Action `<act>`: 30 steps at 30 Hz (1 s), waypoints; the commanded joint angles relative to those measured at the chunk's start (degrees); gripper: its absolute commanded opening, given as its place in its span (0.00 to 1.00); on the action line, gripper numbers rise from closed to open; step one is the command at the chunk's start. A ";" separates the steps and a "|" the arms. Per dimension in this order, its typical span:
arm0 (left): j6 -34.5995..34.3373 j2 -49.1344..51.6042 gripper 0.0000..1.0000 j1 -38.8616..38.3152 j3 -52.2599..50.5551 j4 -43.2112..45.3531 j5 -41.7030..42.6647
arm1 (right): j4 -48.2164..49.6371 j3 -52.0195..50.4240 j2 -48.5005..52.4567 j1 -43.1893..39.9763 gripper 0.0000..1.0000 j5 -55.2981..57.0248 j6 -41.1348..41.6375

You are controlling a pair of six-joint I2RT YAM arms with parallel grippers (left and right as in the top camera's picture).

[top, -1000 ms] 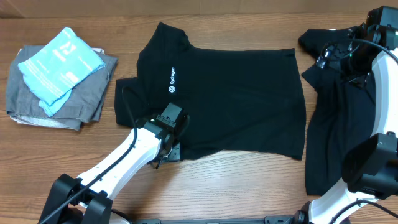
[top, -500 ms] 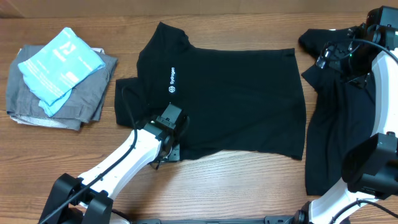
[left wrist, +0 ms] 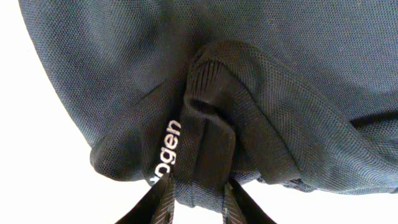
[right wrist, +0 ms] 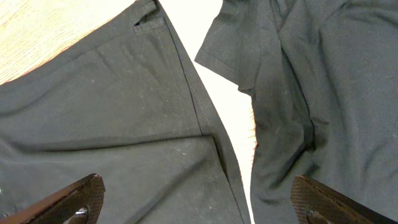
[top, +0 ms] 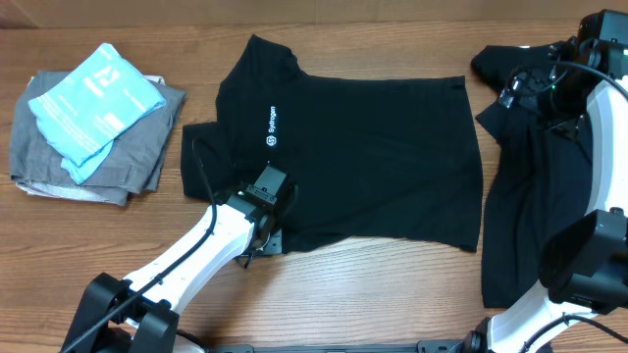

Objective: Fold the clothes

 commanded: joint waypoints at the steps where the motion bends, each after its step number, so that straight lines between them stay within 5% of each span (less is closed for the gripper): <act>1: -0.57 0.07 0.24 -0.22 -0.50 0.00 -1.22 | 0.13 0.83 -0.70 -0.17 1.00 0.42 0.24; 6: -0.28 0.07 0.04 -0.22 -0.50 -0.04 -1.44 | 0.13 0.83 -0.70 -0.17 1.00 0.42 0.22; 30: -0.79 -0.59 0.08 0.00 11.80 -25.83 -2.01 | 0.13 0.83 -0.70 -0.17 1.00 0.42 0.22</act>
